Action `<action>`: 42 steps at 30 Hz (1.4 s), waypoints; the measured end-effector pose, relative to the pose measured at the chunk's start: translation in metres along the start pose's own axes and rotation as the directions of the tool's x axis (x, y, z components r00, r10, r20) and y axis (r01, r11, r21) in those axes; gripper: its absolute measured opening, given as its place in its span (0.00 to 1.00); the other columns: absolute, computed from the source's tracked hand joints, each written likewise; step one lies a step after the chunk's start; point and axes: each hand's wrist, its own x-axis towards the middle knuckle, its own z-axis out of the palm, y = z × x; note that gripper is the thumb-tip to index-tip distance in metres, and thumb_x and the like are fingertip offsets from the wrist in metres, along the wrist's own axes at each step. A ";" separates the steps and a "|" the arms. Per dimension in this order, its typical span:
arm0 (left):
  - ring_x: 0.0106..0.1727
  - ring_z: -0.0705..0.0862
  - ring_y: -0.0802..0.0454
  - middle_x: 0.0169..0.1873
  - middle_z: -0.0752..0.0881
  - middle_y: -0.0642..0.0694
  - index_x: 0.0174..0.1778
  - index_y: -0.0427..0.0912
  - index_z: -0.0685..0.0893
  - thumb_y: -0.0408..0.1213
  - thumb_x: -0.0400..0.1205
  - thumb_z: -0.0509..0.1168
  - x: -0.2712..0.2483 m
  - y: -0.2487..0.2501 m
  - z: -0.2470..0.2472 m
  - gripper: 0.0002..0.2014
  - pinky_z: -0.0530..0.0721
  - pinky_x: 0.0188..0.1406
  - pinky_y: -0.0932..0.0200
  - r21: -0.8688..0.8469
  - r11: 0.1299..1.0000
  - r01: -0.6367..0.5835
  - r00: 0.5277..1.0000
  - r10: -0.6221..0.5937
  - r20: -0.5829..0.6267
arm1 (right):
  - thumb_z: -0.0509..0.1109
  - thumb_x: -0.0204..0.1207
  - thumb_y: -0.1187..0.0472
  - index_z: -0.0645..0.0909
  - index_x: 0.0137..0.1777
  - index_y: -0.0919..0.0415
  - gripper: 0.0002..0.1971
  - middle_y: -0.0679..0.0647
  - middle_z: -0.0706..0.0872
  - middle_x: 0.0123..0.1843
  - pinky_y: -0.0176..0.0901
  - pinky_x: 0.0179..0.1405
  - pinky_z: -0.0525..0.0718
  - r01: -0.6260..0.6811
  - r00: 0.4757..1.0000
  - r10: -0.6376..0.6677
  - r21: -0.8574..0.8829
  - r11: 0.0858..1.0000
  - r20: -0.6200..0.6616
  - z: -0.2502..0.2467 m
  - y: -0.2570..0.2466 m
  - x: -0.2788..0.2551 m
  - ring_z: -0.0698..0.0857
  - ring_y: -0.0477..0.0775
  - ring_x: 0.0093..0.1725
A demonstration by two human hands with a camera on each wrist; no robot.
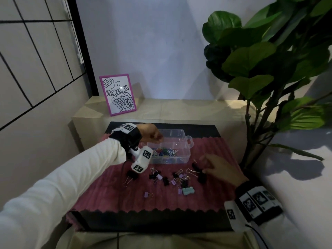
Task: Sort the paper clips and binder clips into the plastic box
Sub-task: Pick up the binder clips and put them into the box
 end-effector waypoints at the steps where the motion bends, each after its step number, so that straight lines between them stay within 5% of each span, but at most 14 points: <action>1: 0.41 0.78 0.50 0.37 0.75 0.40 0.35 0.34 0.71 0.15 0.74 0.38 0.000 0.000 0.001 0.18 0.86 0.34 0.66 0.001 1.000 0.003 1.000 -0.003 0.012 | 0.73 0.70 0.65 0.78 0.57 0.59 0.16 0.54 0.80 0.54 0.22 0.38 0.69 -0.005 1.000 0.005 -0.009 1.000 0.021 0.000 -0.001 0.001 0.77 0.48 0.52; 3: 0.41 0.78 0.49 0.38 0.75 0.39 0.36 0.33 0.72 0.16 0.74 0.38 0.001 -0.001 0.001 0.18 0.86 0.36 0.64 -0.026 1.000 0.005 0.999 -0.004 0.039 | 0.74 0.71 0.58 0.76 0.53 0.55 0.13 0.53 0.78 0.54 0.24 0.39 0.69 -0.022 0.996 0.026 -0.045 0.999 0.081 0.003 -0.008 0.002 0.76 0.48 0.51; 6: 0.43 0.79 0.49 0.42 0.79 0.37 0.42 0.29 0.76 0.18 0.76 0.39 -0.002 -0.002 0.000 0.18 0.87 0.34 0.63 -0.091 0.996 0.019 0.998 -0.013 0.058 | 0.74 0.69 0.50 0.72 0.64 0.57 0.26 0.56 0.74 0.60 0.40 0.50 0.73 -0.050 0.988 0.066 -0.120 0.992 0.136 0.010 -0.013 0.003 0.76 0.54 0.59; 10: 0.42 0.79 0.47 0.41 0.78 0.36 0.42 0.30 0.74 0.18 0.77 0.40 -0.009 0.000 0.000 0.17 0.88 0.30 0.62 -0.190 0.982 -0.002 0.999 0.010 0.042 | 0.76 0.68 0.52 0.70 0.67 0.58 0.29 0.55 0.70 0.58 0.43 0.57 0.75 -0.025 0.991 0.046 -0.163 0.986 0.129 0.017 -0.016 -0.001 0.76 0.57 0.61; 15: 0.43 0.79 0.47 0.42 0.78 0.36 0.44 0.29 0.75 0.17 0.77 0.40 -0.017 0.002 -0.007 0.17 0.88 0.30 0.60 -0.221 0.975 -0.030 0.999 0.032 0.009 | 0.76 0.67 0.64 0.76 0.43 0.57 0.11 0.53 0.77 0.48 0.40 0.41 0.80 -0.031 0.994 0.032 -0.003 1.000 0.101 0.012 -0.012 -0.004 0.79 0.50 0.46; 18: 0.44 0.79 0.47 0.43 0.78 0.36 0.44 0.29 0.75 0.17 0.76 0.39 -0.022 0.000 -0.008 0.18 0.88 0.28 0.63 -0.175 0.985 -0.010 1.000 0.013 0.013 | 0.75 0.66 0.71 0.81 0.41 0.64 0.06 0.51 0.81 0.39 0.31 0.27 0.83 -0.054 0.998 0.044 0.239 0.970 0.045 0.005 -0.007 -0.010 0.82 0.45 0.35; 24: 0.47 0.80 0.47 0.47 0.80 0.36 0.46 0.27 0.76 0.16 0.74 0.36 -0.023 -0.002 -0.014 0.23 0.88 0.31 0.65 -0.086 0.996 -0.002 0.999 0.006 0.041 | 0.75 0.69 0.67 0.81 0.33 0.56 0.08 0.48 0.84 0.35 0.31 0.28 0.83 -0.048 0.998 0.038 0.247 0.968 0.046 -0.012 0.002 -0.027 0.84 0.44 0.34; 27: 0.47 0.81 0.46 0.46 0.81 0.35 0.42 0.27 0.77 0.15 0.74 0.36 -0.023 -0.003 -0.014 0.23 0.89 0.30 0.64 -0.063 0.998 0.005 1.000 -0.004 0.008 | 0.70 0.74 0.67 0.81 0.38 0.59 0.05 0.56 0.86 0.36 0.34 0.27 0.83 -0.088 0.996 0.080 0.307 0.948 0.039 -0.013 0.005 -0.032 0.86 0.47 0.33; 31: 0.47 0.81 0.44 0.45 0.80 0.34 0.42 0.26 0.77 0.15 0.73 0.36 -0.019 -0.008 -0.003 0.22 0.85 0.48 0.55 -0.037 0.999 0.036 0.999 -0.036 0.012 | 0.66 0.77 0.67 0.78 0.39 0.62 0.06 0.63 0.86 0.36 0.38 0.24 0.83 -0.137 0.990 0.129 0.508 0.850 0.051 -0.013 0.002 -0.036 0.86 0.52 0.28; 33: 0.51 0.80 0.42 0.48 0.80 0.35 0.45 0.27 0.77 0.15 0.72 0.36 -0.019 -0.009 0.006 0.24 0.79 0.57 0.52 0.126 0.991 0.050 0.997 -0.058 0.056 | 0.62 0.79 0.70 0.77 0.43 0.66 0.04 0.66 0.85 0.39 0.40 0.29 0.86 -0.152 0.988 0.118 0.707 0.691 0.097 -0.014 -0.002 -0.038 0.87 0.54 0.32; 36: 0.68 0.75 0.41 0.63 0.79 0.38 0.65 0.29 0.74 0.18 0.76 0.40 -0.025 -0.006 0.014 0.26 0.72 0.68 0.46 0.438 0.899 0.008 0.997 -0.038 0.060 | 0.57 0.78 0.77 0.76 0.55 0.73 0.09 0.70 0.86 0.48 0.40 0.39 0.88 -0.174 0.985 0.054 0.904 0.391 0.167 -0.021 -0.005 -0.039 0.89 0.59 0.45; 39: 0.68 0.76 0.45 0.62 0.80 0.42 0.68 0.33 0.74 0.22 0.81 0.45 -0.040 -0.003 0.002 0.22 0.77 0.61 0.52 0.394 0.913 -0.107 0.994 0.107 0.022 | 0.58 0.77 0.79 0.76 0.57 0.73 0.12 0.70 0.86 0.52 0.42 0.48 0.89 -0.189 0.980 0.010 0.908 0.373 0.200 -0.025 -0.008 -0.036 0.88 0.63 0.53; 42: 0.57 0.85 0.52 0.53 0.87 0.48 0.61 0.39 0.79 0.24 0.82 0.50 -0.067 -0.012 -0.023 0.17 0.82 0.52 0.60 0.331 0.917 -0.220 0.972 0.235 -0.005 | 0.60 0.76 0.77 0.78 0.54 0.70 0.10 0.66 0.85 0.51 0.41 0.47 0.89 -0.164 0.986 0.056 0.884 0.438 0.155 -0.030 -0.014 -0.024 0.89 0.61 0.50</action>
